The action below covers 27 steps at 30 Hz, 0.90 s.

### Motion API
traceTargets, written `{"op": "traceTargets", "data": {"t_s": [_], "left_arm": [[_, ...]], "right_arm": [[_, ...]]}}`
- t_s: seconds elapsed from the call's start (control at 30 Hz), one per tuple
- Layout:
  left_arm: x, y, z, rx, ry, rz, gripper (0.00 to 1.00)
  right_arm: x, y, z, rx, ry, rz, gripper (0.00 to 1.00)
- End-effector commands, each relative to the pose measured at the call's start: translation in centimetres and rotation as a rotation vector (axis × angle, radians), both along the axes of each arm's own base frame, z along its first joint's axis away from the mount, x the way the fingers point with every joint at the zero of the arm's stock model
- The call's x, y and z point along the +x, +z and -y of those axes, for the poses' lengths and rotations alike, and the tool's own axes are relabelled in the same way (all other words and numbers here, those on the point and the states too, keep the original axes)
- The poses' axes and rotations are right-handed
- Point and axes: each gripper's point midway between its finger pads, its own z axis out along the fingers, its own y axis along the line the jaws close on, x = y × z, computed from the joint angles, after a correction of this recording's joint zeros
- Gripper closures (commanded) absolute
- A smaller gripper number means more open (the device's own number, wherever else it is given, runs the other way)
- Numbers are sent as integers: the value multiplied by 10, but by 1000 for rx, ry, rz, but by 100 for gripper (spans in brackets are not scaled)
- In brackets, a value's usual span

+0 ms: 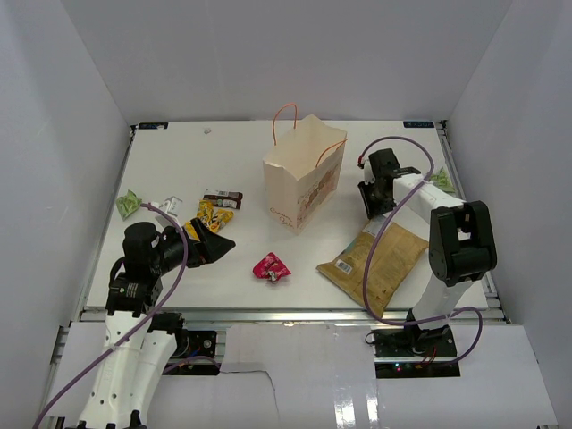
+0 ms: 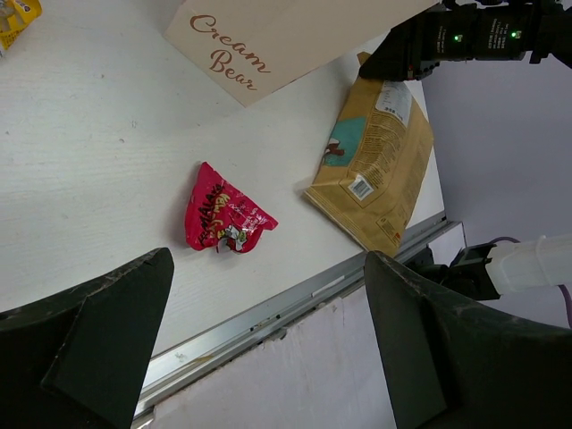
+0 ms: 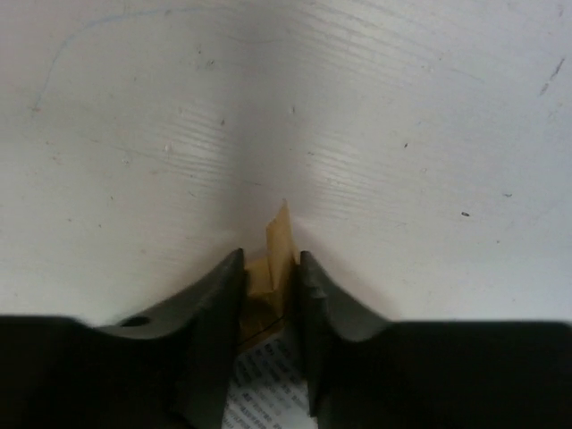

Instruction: Place the snacks into the paper bag

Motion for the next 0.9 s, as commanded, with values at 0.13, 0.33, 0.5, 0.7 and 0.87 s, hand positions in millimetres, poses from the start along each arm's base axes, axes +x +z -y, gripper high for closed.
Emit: {"op": "traceTargets", "data": {"t_s": [0.13,0.33,0.5,0.7,0.87], "left_arm": [[0,11,-1,-5,10,28,2],[-2,19,0,-14,9,36,2],[-2,20,1,-22,9,29,2],[-1,25,1,-25,10,34,2],[-1,26,1,-25,9,38,2]], "right_arm": [[-15,22,-13,99,-12,-1,92],[4,116,-15,251,86,287,92],[3,204,-14,307,226,572,92],[7,283,-15,298,283,814,92],[24,390,-10,279,274,1065,92]]}}
